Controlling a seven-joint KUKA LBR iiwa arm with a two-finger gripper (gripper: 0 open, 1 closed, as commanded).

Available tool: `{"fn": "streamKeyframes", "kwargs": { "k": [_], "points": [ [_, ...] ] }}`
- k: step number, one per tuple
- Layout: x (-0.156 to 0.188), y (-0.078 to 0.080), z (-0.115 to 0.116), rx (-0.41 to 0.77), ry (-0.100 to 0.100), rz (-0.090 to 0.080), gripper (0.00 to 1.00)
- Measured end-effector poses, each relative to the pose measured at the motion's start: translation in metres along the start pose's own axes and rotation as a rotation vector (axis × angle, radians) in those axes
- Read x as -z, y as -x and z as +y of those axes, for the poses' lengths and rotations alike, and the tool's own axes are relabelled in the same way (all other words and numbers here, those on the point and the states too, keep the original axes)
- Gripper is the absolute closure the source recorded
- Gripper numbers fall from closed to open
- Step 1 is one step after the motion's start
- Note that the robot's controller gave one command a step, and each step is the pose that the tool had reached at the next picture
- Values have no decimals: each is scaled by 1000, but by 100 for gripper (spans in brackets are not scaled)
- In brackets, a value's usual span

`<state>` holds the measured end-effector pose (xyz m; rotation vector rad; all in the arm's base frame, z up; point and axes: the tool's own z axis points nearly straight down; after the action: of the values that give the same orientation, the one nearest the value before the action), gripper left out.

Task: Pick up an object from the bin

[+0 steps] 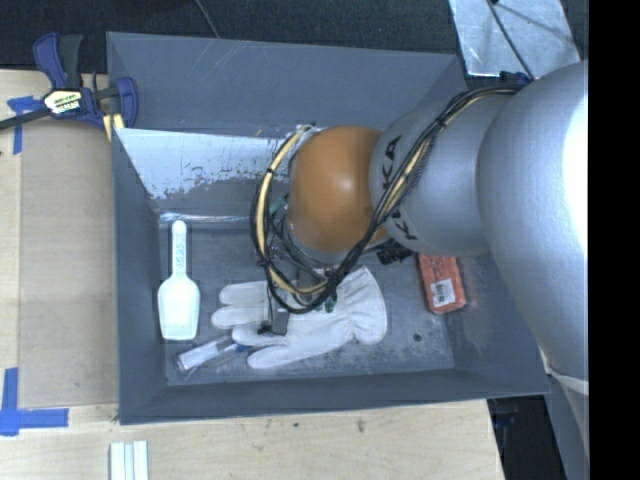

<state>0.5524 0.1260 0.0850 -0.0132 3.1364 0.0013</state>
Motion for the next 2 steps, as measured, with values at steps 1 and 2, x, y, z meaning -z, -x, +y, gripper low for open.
{"fn": "streamKeyframes", "kwargs": {
  "k": [1,2],
  "points": [
    [-6,-12,1,-81,-1,4,100],
    [-7,-12,1,-82,-1,4,100]
  ]
}}
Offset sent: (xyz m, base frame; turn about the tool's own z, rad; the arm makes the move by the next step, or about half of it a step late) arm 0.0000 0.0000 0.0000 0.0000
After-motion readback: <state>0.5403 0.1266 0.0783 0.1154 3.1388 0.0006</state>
